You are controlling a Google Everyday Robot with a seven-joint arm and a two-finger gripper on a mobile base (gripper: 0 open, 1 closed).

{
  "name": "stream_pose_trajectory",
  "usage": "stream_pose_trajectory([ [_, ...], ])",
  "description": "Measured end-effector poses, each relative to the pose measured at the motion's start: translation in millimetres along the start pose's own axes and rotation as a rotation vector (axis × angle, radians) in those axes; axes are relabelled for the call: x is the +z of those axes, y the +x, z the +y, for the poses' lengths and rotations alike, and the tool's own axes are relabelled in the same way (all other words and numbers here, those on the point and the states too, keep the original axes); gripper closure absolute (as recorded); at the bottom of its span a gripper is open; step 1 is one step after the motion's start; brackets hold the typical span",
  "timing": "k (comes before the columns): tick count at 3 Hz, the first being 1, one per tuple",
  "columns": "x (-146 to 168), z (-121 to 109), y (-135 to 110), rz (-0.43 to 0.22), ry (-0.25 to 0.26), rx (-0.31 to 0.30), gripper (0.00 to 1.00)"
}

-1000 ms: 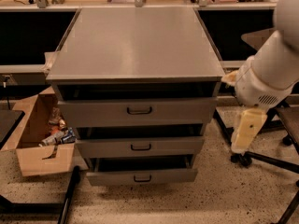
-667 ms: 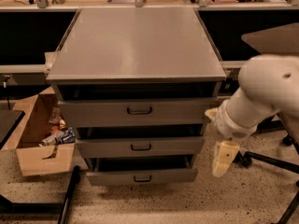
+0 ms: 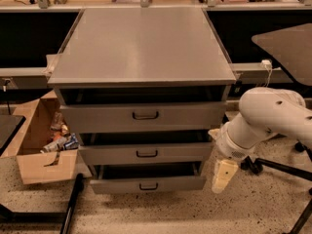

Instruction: Open bottom drawer

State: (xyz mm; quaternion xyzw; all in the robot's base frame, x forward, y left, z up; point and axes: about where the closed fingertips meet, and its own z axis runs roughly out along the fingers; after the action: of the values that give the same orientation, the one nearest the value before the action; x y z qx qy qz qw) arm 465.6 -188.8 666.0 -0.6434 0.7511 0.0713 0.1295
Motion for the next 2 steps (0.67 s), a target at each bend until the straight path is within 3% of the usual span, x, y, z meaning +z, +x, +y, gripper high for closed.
stream_pose_trajectory([
  [2, 128, 3, 21, 0.055, -0.004, -0.099, 0.00],
])
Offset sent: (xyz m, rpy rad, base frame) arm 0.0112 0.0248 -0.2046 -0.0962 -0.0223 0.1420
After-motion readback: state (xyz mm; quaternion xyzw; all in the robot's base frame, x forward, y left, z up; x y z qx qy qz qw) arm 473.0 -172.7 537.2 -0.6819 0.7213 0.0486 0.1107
